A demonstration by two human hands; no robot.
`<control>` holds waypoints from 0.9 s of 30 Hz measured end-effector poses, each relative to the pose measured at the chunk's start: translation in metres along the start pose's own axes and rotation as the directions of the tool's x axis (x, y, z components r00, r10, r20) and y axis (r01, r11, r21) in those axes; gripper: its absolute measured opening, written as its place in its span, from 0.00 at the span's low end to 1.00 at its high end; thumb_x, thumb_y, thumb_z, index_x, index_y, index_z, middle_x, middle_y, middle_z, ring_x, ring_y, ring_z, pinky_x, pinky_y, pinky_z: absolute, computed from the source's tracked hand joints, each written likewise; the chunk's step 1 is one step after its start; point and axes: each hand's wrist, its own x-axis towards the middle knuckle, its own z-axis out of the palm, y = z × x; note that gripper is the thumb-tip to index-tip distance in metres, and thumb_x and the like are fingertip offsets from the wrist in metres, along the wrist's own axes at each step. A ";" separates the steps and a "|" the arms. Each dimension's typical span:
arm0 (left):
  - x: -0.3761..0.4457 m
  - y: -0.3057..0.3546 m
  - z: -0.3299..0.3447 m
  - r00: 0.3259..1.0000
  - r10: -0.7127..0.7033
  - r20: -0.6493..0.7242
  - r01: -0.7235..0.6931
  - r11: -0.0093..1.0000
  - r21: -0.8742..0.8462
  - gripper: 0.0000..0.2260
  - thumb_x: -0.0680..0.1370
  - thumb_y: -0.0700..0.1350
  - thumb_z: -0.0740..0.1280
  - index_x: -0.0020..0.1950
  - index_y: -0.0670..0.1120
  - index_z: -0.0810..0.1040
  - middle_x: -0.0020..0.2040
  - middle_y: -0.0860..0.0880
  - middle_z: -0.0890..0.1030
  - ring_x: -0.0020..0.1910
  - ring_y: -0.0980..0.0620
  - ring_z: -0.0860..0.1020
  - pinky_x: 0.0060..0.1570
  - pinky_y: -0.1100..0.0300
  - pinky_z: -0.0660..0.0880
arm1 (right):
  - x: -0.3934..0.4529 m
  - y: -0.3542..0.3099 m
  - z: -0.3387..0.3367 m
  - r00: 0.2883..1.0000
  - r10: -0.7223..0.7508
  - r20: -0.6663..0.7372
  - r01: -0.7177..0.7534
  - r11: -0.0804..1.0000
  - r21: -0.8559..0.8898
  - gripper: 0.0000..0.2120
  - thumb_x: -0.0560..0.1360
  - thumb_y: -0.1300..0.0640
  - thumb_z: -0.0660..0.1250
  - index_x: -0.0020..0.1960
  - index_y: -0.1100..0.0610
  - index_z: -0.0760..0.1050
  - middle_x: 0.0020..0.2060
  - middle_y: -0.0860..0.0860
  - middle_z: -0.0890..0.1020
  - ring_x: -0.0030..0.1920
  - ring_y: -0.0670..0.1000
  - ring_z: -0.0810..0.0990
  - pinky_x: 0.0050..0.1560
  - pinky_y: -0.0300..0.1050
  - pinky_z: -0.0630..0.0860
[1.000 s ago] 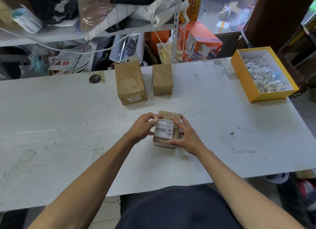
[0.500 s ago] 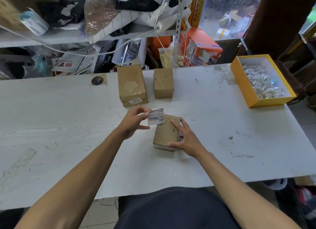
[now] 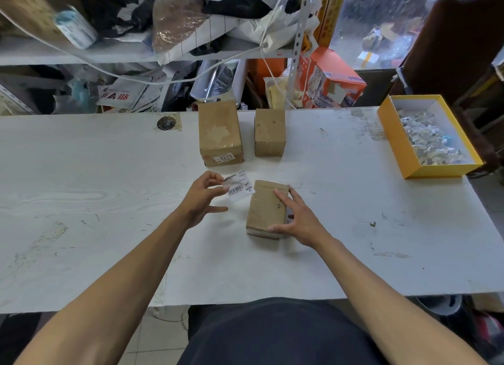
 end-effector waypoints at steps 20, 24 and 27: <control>-0.004 -0.043 0.038 0.933 0.143 0.329 -0.337 0.667 0.665 0.62 0.58 0.61 0.83 0.79 0.60 0.43 0.79 0.52 0.50 0.77 0.48 0.55 0.73 0.50 0.60 | 0.005 -0.014 0.001 0.993 -0.006 0.118 0.024 0.989 -0.149 0.50 0.61 0.37 0.79 0.76 0.35 0.56 0.79 0.41 0.47 0.77 0.51 0.55 0.72 0.55 0.67; 0.001 -0.052 0.042 0.901 0.175 0.396 -0.413 0.620 0.667 0.67 0.55 0.63 0.83 0.78 0.64 0.37 0.81 0.55 0.41 0.80 0.51 0.44 0.77 0.47 0.52 | 0.002 -0.021 -0.001 0.985 -0.027 0.169 0.058 0.982 -0.182 0.55 0.59 0.36 0.79 0.77 0.39 0.52 0.78 0.43 0.50 0.77 0.49 0.55 0.73 0.54 0.64; 0.003 -0.055 0.042 0.899 0.206 0.386 -0.424 0.624 0.656 0.67 0.53 0.63 0.83 0.78 0.63 0.39 0.79 0.54 0.48 0.77 0.47 0.53 0.75 0.44 0.60 | 0.006 -0.026 -0.002 0.986 -0.019 0.167 0.050 0.981 -0.185 0.62 0.58 0.38 0.81 0.78 0.45 0.44 0.76 0.44 0.53 0.73 0.48 0.59 0.71 0.48 0.64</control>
